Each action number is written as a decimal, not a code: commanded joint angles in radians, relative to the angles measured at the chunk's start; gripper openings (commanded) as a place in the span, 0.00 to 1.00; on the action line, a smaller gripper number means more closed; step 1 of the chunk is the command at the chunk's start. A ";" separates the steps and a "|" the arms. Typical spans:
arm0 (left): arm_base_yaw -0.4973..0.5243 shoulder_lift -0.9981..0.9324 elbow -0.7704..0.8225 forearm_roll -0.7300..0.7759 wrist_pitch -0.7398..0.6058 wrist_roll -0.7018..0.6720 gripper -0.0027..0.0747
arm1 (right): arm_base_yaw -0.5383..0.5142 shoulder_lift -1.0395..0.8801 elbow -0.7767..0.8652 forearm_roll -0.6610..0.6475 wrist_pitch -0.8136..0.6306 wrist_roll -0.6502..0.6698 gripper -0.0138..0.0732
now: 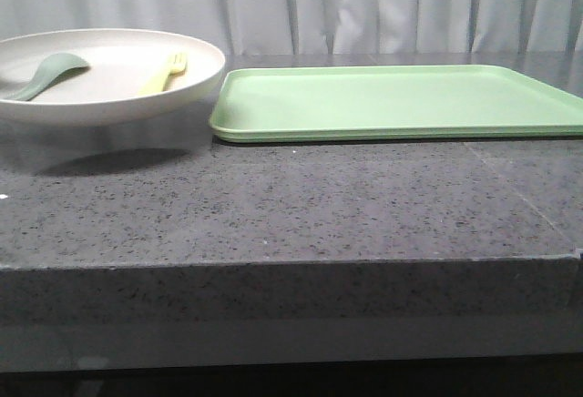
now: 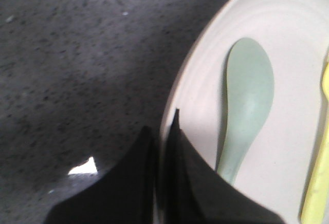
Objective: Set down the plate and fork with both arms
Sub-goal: 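Carry the plate with the left gripper and lower it onto the tray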
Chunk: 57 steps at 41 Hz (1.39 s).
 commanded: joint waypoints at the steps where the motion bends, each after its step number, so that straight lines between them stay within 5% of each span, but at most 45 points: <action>1: -0.076 -0.044 -0.077 -0.078 -0.020 0.002 0.01 | -0.006 0.006 -0.033 -0.010 -0.073 -0.002 0.90; 23: -0.498 0.332 -0.613 0.023 -0.014 -0.201 0.01 | -0.006 0.006 -0.033 -0.010 -0.066 -0.002 0.90; 38: -0.543 0.566 -0.950 0.038 0.022 -0.392 0.01 | -0.006 0.006 -0.033 -0.010 -0.065 -0.002 0.90; 57: -0.545 0.584 -0.961 0.088 0.056 -0.493 0.01 | -0.006 0.006 -0.033 -0.010 -0.065 -0.002 0.90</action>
